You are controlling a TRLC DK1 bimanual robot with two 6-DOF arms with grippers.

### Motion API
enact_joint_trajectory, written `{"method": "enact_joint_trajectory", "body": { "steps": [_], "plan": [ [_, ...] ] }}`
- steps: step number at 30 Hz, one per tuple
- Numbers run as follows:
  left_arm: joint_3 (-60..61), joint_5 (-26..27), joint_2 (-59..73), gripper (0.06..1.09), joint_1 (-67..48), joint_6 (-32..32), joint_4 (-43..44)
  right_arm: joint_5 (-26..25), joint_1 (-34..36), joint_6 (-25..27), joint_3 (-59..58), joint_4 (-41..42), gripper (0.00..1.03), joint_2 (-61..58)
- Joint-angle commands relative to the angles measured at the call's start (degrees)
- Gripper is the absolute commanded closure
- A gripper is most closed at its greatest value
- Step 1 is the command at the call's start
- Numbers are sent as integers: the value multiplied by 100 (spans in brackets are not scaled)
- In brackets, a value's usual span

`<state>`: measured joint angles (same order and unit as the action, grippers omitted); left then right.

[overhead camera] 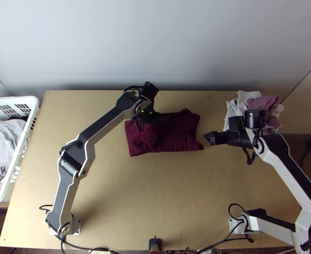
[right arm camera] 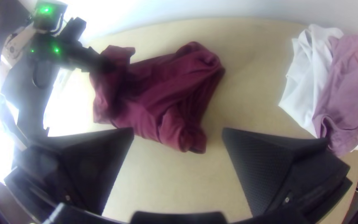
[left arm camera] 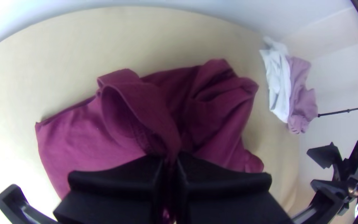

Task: Fold the t-shirt

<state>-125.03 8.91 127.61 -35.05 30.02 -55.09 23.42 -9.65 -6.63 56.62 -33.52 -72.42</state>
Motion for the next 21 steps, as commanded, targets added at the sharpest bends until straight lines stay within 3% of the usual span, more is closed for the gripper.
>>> {"method": "enact_joint_trajectory", "body": {
  "steps": [1, 21],
  "plan": [
    [-496, -3, 335, 105, -204, 83, 561, 40, 25, -5, -178, 73, 4, 88],
    [-636, 516, 792, 105, -855, 452, 1976, 137, 86, -40, -749, 381, 4, 229]
  ]
}}
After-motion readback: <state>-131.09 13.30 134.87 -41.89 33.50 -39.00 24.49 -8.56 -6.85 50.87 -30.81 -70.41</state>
